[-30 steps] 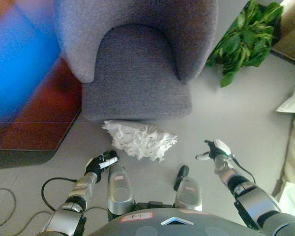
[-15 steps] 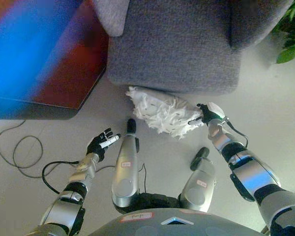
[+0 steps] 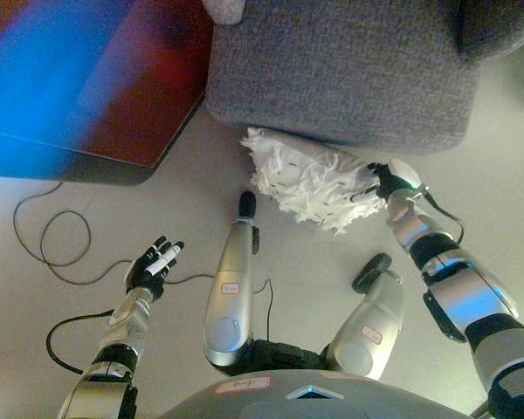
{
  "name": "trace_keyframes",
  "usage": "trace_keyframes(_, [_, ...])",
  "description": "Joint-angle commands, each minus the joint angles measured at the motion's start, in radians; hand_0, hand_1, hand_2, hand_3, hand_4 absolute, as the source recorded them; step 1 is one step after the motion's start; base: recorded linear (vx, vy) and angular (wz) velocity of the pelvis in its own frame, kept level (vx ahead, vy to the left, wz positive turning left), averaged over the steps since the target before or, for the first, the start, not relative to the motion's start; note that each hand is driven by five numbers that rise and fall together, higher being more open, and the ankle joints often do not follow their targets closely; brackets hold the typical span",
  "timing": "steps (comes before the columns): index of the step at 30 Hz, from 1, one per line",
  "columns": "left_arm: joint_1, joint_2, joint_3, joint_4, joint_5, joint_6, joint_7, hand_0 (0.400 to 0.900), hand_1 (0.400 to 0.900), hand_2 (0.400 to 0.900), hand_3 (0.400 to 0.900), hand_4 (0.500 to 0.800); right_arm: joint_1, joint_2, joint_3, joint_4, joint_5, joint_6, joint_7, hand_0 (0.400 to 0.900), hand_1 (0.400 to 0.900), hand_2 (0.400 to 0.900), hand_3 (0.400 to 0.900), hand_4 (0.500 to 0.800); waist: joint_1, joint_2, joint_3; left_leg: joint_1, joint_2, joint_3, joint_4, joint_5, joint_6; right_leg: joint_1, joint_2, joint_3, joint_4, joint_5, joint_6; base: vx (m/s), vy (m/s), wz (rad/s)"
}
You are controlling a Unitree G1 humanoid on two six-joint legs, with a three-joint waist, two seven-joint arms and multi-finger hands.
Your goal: Pick up the pillow and put it on the sofa.
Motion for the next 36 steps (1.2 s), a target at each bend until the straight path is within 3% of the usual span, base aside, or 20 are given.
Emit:
trace_keyframes(1, [0.053, 0.079, 0.000, -0.060, -0.090, -0.096, -0.012, 0.900, 0.900, 0.900, 0.900, 0.800, -0.074, -0.075, 0.003, -0.065, -0.018, 0.002, 0.012, 0.900, 0.900, 0.900, 0.900, 0.800, 0.029, 0.045, -0.007, 0.015, 0.050, -0.066, 0.067, -0.113, -0.026, -0.116, -0.037, 0.121, -0.065, 0.144, 0.012, -0.07, 0.088, 0.11])
trace_keyframes(9, [0.066, 0.072, -0.008, -0.127, -0.153, -0.123, -0.001, 0.900, 0.900, 0.900, 0.900, 0.800, -0.211, -0.097, 0.059, -0.084, -0.007, 0.017, 0.092, 0.900, 0.900, 0.900, 0.900, 0.800, 0.048, 0.072, 0.039, -0.080, 0.026, -0.066, 0.090, -0.095, -0.012, -0.215, -0.047, 0.131, -0.022, 0.145, 0.010, -0.08, 0.070, 0.09])
trace_keyframes(20, [0.079, 0.060, 0.016, -0.099, -0.199, -0.155, -0.016, 0.900, 0.900, 0.900, 0.900, 0.800, -0.344, -0.062, 0.107, -0.052, 0.035, -0.009, 0.188, 0.900, 0.900, 0.900, 0.900, 0.800, 0.087, 0.090, 0.041, -0.186, 0.021, -0.084, 0.087, -0.056, -0.001, -0.328, -0.031, 0.131, 0.051, 0.115, -0.005, -0.03, 0.027, 0.02])
trace_keyframes(24, [0.079, 0.060, 0.017, -0.098, -0.200, -0.156, -0.018, 0.900, 0.900, 0.900, 0.900, 0.800, -0.346, -0.061, 0.108, -0.052, 0.037, -0.009, 0.189, 0.900, 0.900, 0.900, 0.900, 0.800, 0.087, 0.090, 0.041, -0.189, 0.021, -0.085, 0.087, -0.055, -0.001, -0.330, -0.031, 0.131, 0.052, 0.113, -0.006, 0.01, -0.009, 0.00])
trace_keyframes(25, [0.080, 0.062, 0.018, -0.094, -0.206, -0.160, -0.027, 0.900, 0.900, 0.900, 0.900, 0.800, -0.359, -0.055, 0.109, -0.043, 0.046, -0.022, 0.210, 0.900, 0.900, 0.900, 0.900, 0.800, 0.095, 0.092, 0.041, -0.190, 0.024, -0.089, 0.103, -0.082, -0.002, -0.329, -0.025, 0.130, 0.082, 0.076, -0.004, 0.03, -0.042, 0.01])
trace_keyframes(26, [0.078, 0.062, 0.018, -0.090, -0.210, -0.164, -0.034, 0.900, 0.900, 0.900, 0.900, 0.800, -0.365, -0.052, 0.111, -0.037, 0.060, -0.034, 0.212, 0.682, 0.682, 0.682, 0.682, 0.669, 0.096, 0.094, 0.041, -0.199, 0.023, -0.090, 0.107, -0.081, 0.000, -0.338, -0.023, 0.131, 0.093, 0.071, -0.006, 0.02, -0.052, 0.04])
trace_keyframes(27, [0.077, 0.062, 0.018, -0.092, -0.210, -0.165, -0.033, 0.900, 0.900, 0.900, 0.900, 0.800, -0.371, -0.055, 0.108, -0.035, 0.074, -0.055, 0.218, 0.400, 0.400, 0.400, 0.400, 0.500, 0.097, 0.095, 0.041, -0.206, 0.021, -0.092, 0.110, -0.080, 0.002, -0.345, -0.021, 0.131, 0.103, 0.066, -0.007, -0.04, -0.026, 0.06])
trace_keyframes(32, [0.080, 0.057, 0.013, -0.080, -0.239, -0.182, -0.038, 0.900, 0.900, 0.900, 0.900, 0.800, -0.391, -0.067, 0.101, -0.038, 0.084, -0.111, 0.156, 0.400, 0.400, 0.400, 0.400, 0.500, 0.095, 0.102, 0.041, -0.227, 0.016, -0.095, 0.130, -0.077, 0.007, -0.371, -0.010, 0.135, 0.142, 0.047, -0.013, -0.05, -0.017, -0.01])
trace_keyframes(36, [0.083, 0.048, 0.016, -0.084, -0.249, -0.188, -0.032, 0.900, 0.900, 0.900, 0.900, 0.800, -0.394, -0.071, 0.098, -0.048, 0.071, -0.101, 0.159, 0.400, 0.400, 0.400, 0.400, 0.500, 0.090, 0.106, 0.041, -0.212, 0.015, -0.093, 0.118, -0.072, 0.007, -0.364, -0.004, 0.136, 0.139, 0.045, -0.013, -0.04, 0.012, -0.06])
